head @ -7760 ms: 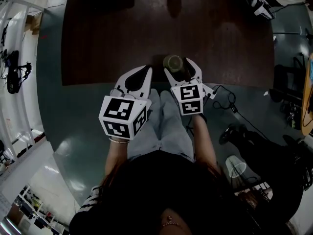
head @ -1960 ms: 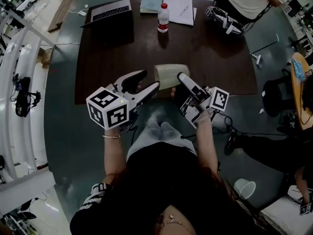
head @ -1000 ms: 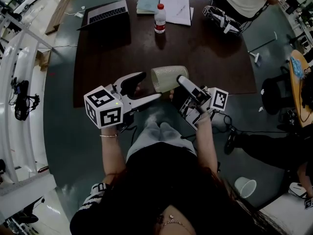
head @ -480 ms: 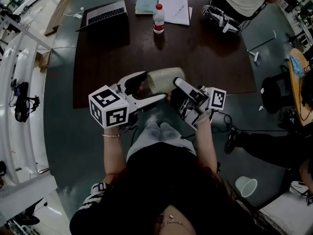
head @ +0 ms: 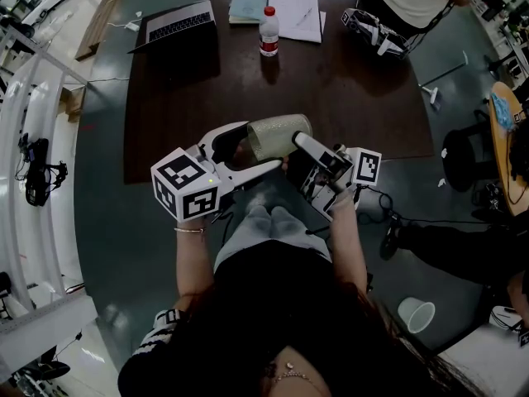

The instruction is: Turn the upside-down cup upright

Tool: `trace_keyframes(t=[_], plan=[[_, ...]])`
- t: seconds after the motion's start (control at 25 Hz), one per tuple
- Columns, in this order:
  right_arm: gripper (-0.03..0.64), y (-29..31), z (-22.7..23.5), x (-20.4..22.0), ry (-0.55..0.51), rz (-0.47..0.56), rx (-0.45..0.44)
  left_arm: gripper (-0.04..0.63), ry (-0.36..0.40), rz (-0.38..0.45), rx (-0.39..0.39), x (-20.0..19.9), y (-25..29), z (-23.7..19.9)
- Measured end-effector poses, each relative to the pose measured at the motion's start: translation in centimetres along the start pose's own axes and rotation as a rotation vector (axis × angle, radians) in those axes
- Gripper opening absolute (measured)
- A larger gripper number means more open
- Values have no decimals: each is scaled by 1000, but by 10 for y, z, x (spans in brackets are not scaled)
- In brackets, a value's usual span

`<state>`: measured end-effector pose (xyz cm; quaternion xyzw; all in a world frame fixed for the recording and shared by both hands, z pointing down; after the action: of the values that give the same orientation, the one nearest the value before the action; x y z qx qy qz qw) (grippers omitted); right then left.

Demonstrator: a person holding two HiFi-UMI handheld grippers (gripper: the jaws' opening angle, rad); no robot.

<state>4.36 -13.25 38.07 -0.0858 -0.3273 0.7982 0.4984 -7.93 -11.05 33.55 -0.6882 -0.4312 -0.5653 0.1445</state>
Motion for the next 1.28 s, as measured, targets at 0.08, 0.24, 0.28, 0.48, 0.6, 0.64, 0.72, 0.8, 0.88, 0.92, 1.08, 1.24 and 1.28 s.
trace_keyframes(t=[0.08,0.24,0.28,0.48,0.6,0.64,0.72,0.8,0.88,0.92,1.08,1.24,1.28], plan=[[304,1,0,0,0,0,-4,394,5,10,-2,-1,0,0],[304,0,1,-1,-10,2,-16,391,20,20,-7,0,0,0],[304,-1,1,-1,-11,4,-19,390,22,17,-8,1,1,0],[304,-3,4,-1,-17,-2,-8,387,20,2,-19,1,4,-2],[304,-3,7,-1,-27,-12,4,383,14,2,-20,1,5,-4],[304,-3,7,-2,-30,-11,9,383,12,2,-23,1,6,-5],[304,-3,8,-3,-40,-10,21,383,10,0,-32,1,6,-6],[304,-4,10,-4,-52,-10,35,383,9,-3,-38,3,7,-8],[304,-6,12,-4,-60,-13,44,383,8,-9,-38,5,8,-9],[304,-7,12,-4,-62,-14,47,383,8,-12,-37,6,9,-10],[304,-9,15,-6,-59,-11,48,383,2,-12,-40,6,11,-12],[304,-14,18,-10,-55,12,55,383,-2,-5,-53,4,11,-16],[304,-16,18,-11,-56,20,58,383,-2,-5,-57,4,11,-18]])
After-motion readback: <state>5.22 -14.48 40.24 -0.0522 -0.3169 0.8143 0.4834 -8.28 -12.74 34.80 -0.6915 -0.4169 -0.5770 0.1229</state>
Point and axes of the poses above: the fingertips, and each gripper's own axes: y forward along the fingers, z to its right, x out of its underside, the point moved 5 cm from there along -y, backward along the fingers, and after that the axes turned 12 degrees about -x, right-handed, at the moved point
